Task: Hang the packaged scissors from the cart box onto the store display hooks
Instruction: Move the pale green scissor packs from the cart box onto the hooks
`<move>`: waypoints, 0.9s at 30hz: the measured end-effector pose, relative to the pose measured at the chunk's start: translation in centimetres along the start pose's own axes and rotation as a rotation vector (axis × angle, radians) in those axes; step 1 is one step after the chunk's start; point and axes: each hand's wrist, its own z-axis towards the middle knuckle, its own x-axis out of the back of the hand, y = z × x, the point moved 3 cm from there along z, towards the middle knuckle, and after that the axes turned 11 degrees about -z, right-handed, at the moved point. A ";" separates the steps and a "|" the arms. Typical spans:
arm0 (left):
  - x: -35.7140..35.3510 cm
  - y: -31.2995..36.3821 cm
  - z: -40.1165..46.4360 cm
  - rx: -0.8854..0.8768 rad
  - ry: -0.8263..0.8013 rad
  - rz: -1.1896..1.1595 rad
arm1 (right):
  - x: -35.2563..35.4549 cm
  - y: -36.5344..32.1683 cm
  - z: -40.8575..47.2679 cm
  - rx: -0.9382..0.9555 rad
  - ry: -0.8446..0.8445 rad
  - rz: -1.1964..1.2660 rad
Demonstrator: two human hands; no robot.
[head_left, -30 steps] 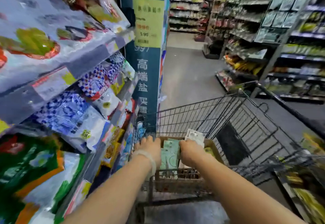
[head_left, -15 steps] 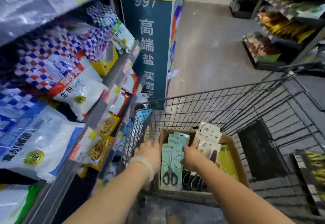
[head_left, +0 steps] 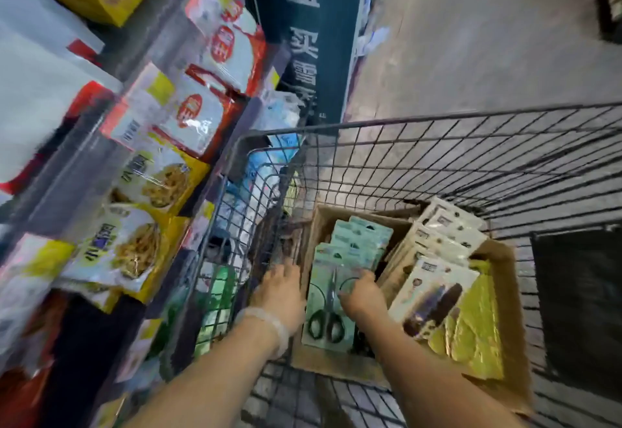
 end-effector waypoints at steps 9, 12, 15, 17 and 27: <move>-0.5 -1.0 0.2 0.031 0.048 -0.209 | -0.9 0.8 0.1 -0.048 0.119 0.231; 0.1 -0.2 -0.3 0.016 0.035 -0.228 | 0.6 -0.1 -1.2 0.099 0.180 0.187; 1.0 0.9 -0.8 -0.024 0.055 -0.322 | 3.9 -1.1 -2.3 0.257 0.217 0.275; 1.8 1.5 -0.8 -0.052 0.081 -0.427 | 6.4 -2.1 -3.0 0.377 0.136 0.395; 2.2 0.7 0.0 0.178 0.114 -0.869 | 6.3 -1.4 -1.3 0.233 0.063 0.455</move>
